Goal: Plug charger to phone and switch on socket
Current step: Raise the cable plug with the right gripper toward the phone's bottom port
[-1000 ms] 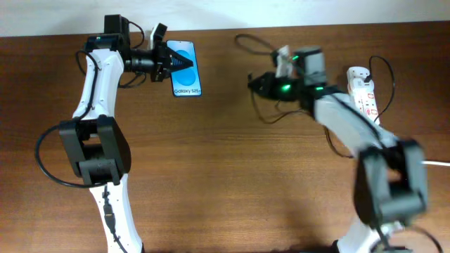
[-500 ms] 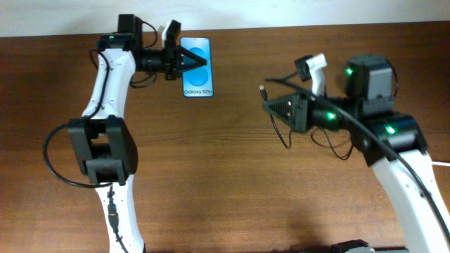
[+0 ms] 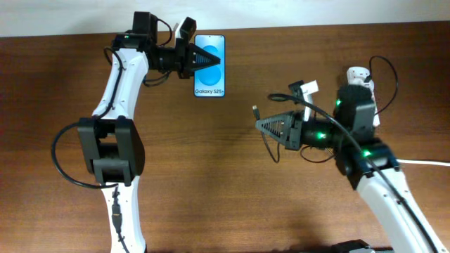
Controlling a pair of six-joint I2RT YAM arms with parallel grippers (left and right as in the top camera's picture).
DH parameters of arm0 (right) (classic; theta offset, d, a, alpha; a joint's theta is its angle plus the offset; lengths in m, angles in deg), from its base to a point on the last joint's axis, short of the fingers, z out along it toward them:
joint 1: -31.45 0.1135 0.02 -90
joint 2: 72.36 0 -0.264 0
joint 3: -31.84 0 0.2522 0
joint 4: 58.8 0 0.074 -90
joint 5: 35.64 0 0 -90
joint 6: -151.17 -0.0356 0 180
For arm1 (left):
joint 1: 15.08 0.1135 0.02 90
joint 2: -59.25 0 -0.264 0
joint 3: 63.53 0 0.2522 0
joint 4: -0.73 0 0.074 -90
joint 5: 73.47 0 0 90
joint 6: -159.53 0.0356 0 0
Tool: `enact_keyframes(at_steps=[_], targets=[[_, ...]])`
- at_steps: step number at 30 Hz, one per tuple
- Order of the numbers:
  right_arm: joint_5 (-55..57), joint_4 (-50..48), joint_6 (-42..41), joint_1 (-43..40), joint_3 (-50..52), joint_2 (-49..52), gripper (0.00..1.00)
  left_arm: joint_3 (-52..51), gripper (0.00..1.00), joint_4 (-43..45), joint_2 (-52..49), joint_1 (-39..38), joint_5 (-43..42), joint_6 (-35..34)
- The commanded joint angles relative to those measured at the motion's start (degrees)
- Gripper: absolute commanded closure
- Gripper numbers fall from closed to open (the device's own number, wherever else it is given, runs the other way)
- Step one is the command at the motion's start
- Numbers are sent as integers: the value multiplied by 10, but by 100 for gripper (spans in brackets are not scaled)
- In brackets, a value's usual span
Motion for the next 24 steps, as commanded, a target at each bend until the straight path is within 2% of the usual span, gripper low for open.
enact_keyframes(at_steps=[1,5,10,15,19,24], targets=[[58,-98,-135,31,57,-1,96,10,100,22,-6,-12,-17,-14],[96,-177,-208,64,69,30,96,10,100,89,-6,-23,26,-134],[97,-300,-287,90,69,99,96,10,100,246,-6,-46,28,-277],[129,-337,-299,102,69,123,96,10,100,364,-6,-57,31,-397],[153,-358,-299,101,69,123,96,10,100,395,-6,-57,55,-454],[198,-359,-300,101,69,123,96,10,100,395,-6,-57,64,-460]])
